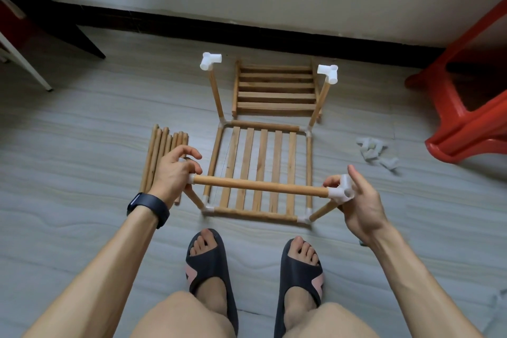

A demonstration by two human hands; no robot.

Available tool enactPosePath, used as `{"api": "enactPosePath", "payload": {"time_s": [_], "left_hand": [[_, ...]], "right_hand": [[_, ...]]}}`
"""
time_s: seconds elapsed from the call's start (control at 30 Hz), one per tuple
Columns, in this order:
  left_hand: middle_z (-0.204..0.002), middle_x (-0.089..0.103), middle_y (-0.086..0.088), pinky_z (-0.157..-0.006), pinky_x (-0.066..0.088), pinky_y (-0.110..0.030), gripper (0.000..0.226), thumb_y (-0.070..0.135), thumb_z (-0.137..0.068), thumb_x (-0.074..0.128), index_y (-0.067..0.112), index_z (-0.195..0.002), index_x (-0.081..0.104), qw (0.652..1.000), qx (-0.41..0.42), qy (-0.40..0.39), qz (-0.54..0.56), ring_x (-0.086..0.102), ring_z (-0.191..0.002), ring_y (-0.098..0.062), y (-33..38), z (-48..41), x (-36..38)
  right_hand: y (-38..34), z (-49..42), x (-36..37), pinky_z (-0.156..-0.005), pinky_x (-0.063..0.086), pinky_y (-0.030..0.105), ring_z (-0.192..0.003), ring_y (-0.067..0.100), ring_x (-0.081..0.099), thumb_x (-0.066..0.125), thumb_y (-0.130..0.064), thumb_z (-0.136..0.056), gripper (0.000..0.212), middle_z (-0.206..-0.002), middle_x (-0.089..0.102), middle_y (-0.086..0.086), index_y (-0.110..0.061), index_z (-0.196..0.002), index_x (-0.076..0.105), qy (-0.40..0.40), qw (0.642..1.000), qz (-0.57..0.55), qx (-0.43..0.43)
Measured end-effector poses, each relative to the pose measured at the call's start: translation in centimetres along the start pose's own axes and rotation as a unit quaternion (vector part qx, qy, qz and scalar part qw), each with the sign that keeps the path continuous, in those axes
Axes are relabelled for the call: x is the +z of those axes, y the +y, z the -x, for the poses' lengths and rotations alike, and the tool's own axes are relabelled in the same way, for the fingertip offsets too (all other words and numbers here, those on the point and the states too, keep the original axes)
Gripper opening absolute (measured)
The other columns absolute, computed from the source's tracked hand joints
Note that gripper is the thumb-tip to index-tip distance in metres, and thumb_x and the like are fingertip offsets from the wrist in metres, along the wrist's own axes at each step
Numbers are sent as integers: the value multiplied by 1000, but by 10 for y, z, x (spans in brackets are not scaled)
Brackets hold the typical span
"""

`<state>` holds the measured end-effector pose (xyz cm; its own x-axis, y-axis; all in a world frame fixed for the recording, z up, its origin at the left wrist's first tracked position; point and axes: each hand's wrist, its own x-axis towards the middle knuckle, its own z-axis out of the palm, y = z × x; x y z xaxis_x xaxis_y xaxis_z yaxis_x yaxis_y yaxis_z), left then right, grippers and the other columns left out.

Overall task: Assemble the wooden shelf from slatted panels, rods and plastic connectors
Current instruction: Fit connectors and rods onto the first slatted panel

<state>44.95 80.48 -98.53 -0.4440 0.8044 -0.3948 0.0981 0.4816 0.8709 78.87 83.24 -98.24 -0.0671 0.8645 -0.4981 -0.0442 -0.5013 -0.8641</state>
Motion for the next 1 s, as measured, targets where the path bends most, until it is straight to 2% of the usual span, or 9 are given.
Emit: {"api": "enactPosePath", "payload": {"time_s": [0.1,0.2,0.33,0.47,0.57,0.7,0.8,0.9,1.0], "left_hand": [[-58,60,0,-47,39,-26,34,-12,-85,42,16,-84,61,1000,-4,-4,-2,52,-56,-14,-2,2,-1],[-55,60,3,-47,39,-26,34,-12,-85,41,17,-84,61,1000,-1,-1,-8,52,-56,-14,-5,1,-3],[-53,58,5,-47,36,-24,35,-11,-83,41,18,-81,60,1000,8,12,-12,50,-56,-12,-7,-1,-2],[-55,56,4,-46,35,-23,36,-11,-82,41,19,-79,60,1000,9,17,-15,49,-58,-13,-7,-4,0],[-57,57,2,-43,36,-23,36,-11,-83,41,19,-80,60,1000,10,16,-21,49,-58,-14,-6,0,0],[-61,63,-3,-41,42,-25,30,-11,-87,46,15,-91,59,1000,5,-13,-7,55,-52,-14,-8,22,-3],[-79,74,-10,-68,57,-39,21,6,-89,63,19,-105,57,998,-6,-65,-9,69,-74,-28,-18,45,-13],[-108,71,-2,-91,49,-40,39,47,-82,62,34,-117,53,983,-19,-161,-90,65,-103,-25,-26,65,-26],[-129,56,12,-98,40,-32,46,61,-91,49,41,-132,47,934,-53,-308,-172,53,-117,-12,-20,82,-24]], "right_hand": [[-1,2,4,-81,36,36,-79,19,54,54,-49,-94,44,-74,62,2,-17,-67,66,11,1000,28,1],[4,1,9,-81,41,36,-70,20,54,58,-30,-98,35,-58,58,-2,-14,-67,56,16,996,88,-14],[4,4,18,-50,43,10,-46,4,52,57,-15,-98,35,-54,50,1,-9,-64,48,52,991,119,-27],[2,4,21,-39,37,8,-38,-2,47,53,-8,-97,29,-64,48,10,-7,-68,48,61,990,127,-16],[-3,5,21,-44,40,11,-51,10,50,53,-10,-97,24,-64,48,8,-7,-74,48,70,988,136,-7],[0,-6,18,-60,35,33,-72,21,45,55,-19,-95,19,-75,46,6,-10,-79,51,110,980,163,-19],[-3,-17,23,-64,37,35,-83,27,54,64,-31,-93,23,-84,59,5,-10,-85,57,171,972,154,-40],[-13,-22,33,-78,41,36,-104,27,54,71,-49,-87,55,-113,53,6,-12,-121,49,252,958,133,-41],[-12,-6,50,-103,39,47,-133,35,37,75,-58,-78,97,-146,34,18,-10,-147,28,280,944,170,-31]]}}
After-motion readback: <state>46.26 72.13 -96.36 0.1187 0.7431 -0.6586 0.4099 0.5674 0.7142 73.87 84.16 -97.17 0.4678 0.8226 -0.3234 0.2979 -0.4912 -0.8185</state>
